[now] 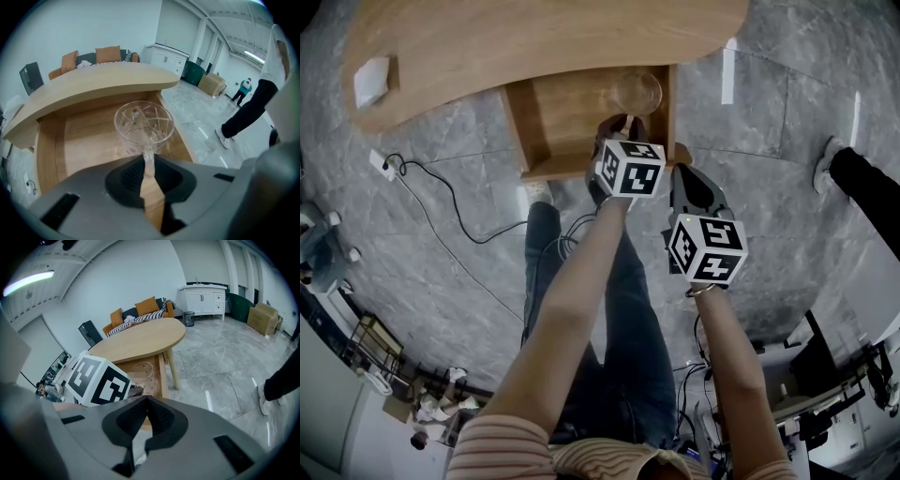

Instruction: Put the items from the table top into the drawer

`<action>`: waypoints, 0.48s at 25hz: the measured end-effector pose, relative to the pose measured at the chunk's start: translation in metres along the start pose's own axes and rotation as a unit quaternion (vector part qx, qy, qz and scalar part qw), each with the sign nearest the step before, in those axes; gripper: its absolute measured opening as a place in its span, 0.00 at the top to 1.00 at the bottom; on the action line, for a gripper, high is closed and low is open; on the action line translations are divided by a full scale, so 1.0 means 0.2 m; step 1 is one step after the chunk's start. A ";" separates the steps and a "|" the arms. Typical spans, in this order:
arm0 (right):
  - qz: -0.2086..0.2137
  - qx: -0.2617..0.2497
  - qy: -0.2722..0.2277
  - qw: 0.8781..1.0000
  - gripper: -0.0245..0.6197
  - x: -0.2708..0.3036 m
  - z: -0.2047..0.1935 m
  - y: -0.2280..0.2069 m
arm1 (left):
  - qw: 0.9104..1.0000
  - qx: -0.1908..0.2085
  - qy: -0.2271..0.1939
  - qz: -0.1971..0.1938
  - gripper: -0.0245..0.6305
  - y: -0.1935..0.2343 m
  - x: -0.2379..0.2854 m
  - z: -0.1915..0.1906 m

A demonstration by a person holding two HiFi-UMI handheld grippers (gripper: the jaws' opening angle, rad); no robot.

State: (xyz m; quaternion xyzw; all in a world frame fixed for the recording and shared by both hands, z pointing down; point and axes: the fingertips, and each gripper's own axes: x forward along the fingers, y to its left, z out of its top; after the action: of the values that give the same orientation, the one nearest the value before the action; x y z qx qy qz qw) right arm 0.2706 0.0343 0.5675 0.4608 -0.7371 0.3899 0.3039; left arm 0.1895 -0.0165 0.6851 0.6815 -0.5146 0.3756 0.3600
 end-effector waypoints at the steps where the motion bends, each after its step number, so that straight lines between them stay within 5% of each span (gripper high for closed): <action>1: -0.001 0.000 0.001 1.000 0.95 0.00 0.00 0.00 | 1.000 0.002 0.003 0.000 0.89 0.00 0.00 0.00; 12: -0.002 0.005 0.001 1.000 0.95 -0.02 -0.01 -0.02 | 0.999 -0.003 0.042 -0.009 0.89 -0.02 0.08 -0.09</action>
State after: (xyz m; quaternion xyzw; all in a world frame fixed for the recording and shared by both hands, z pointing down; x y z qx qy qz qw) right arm 0.2758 0.0357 0.5667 0.4638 -0.7339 0.3932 0.3028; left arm 0.1949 -0.0074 0.7070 0.6688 -0.4942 0.3984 0.3869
